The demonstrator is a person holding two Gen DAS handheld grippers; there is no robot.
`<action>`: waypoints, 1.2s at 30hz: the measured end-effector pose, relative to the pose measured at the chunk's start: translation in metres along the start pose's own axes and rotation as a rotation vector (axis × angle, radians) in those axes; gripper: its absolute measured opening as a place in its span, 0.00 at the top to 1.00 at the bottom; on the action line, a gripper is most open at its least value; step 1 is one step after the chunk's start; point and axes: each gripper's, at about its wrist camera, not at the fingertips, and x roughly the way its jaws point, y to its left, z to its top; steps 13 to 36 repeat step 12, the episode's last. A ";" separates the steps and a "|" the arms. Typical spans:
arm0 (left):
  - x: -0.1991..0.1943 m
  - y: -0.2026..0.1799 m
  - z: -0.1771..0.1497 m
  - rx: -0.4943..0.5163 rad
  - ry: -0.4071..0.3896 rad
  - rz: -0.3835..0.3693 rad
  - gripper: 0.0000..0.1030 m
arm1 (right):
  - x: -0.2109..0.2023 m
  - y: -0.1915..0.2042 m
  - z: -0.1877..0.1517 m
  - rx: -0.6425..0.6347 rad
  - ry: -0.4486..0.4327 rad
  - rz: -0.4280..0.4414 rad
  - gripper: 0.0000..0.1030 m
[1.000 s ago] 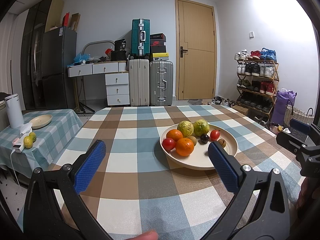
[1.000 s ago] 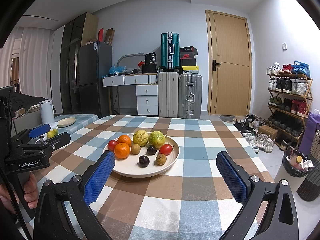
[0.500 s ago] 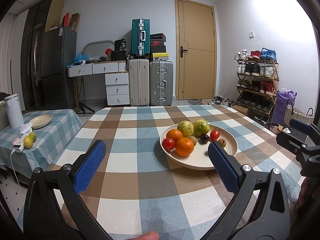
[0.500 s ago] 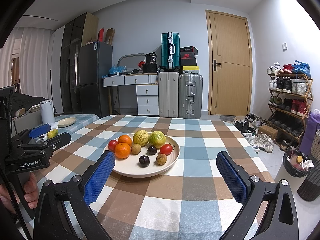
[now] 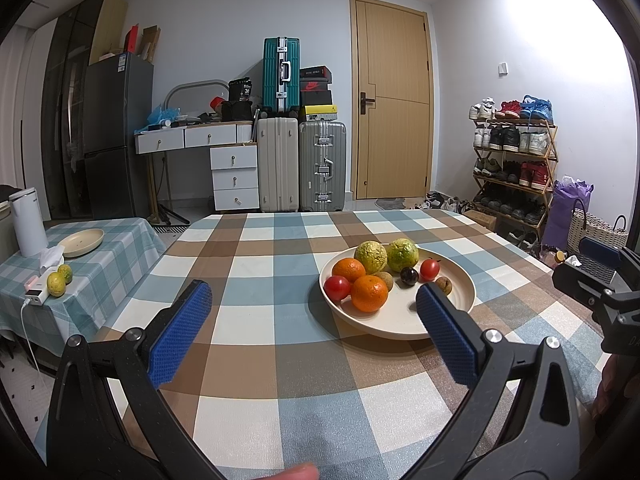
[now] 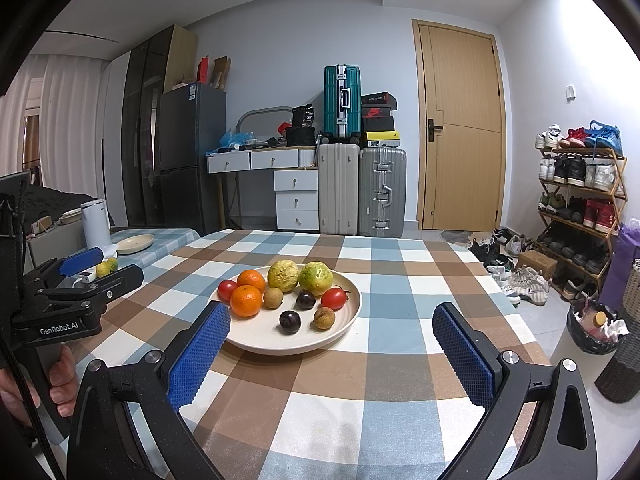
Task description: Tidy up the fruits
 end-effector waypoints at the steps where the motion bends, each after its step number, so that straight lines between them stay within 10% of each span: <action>1: 0.000 0.000 0.000 0.000 0.000 0.000 0.01 | 0.000 0.000 0.000 0.000 0.000 0.000 0.00; 36: 0.001 0.000 -0.001 -0.002 0.001 0.000 0.01 | 0.000 0.000 0.000 0.000 0.000 0.000 0.00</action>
